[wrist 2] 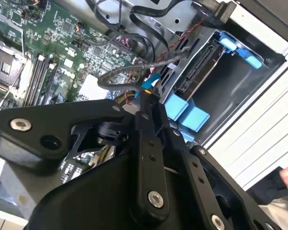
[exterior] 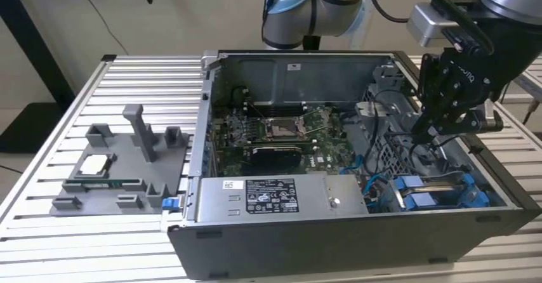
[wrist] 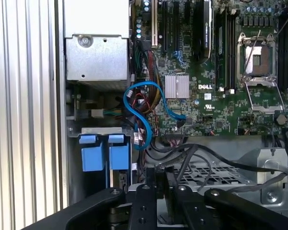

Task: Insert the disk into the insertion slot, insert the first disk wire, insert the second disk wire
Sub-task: 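Insert the first disk wire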

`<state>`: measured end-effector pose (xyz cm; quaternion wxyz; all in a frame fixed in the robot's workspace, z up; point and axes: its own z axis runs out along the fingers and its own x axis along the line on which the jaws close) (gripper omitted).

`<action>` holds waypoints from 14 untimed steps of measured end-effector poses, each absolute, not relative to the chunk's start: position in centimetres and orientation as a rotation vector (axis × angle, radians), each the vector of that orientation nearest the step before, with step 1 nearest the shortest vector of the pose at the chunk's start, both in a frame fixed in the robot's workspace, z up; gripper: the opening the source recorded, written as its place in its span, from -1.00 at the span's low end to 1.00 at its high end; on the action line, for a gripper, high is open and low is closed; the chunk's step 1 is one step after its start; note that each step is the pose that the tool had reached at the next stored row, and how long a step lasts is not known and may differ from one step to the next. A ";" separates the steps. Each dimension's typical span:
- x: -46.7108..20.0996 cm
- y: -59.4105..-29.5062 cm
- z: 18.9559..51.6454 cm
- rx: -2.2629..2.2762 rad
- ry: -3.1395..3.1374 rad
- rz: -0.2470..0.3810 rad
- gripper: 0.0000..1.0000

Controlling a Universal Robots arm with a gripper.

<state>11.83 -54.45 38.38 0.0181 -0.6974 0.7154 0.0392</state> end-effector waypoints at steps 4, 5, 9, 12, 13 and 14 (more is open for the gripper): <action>11.8 -54.5 38.4 -2.166 2.222 0.122 -0.62; 11.8 -54.5 38.4 -2.166 2.222 0.122 -0.62; 11.8 -54.5 38.3 -2.166 2.222 0.122 -0.62; 11.9 -54.5 38.3 -2.167 2.223 0.119 -0.62; 11.9 -54.5 38.2 -2.168 2.224 0.118 -0.62; 11.9 -54.5 38.2 -2.168 2.224 0.117 -0.62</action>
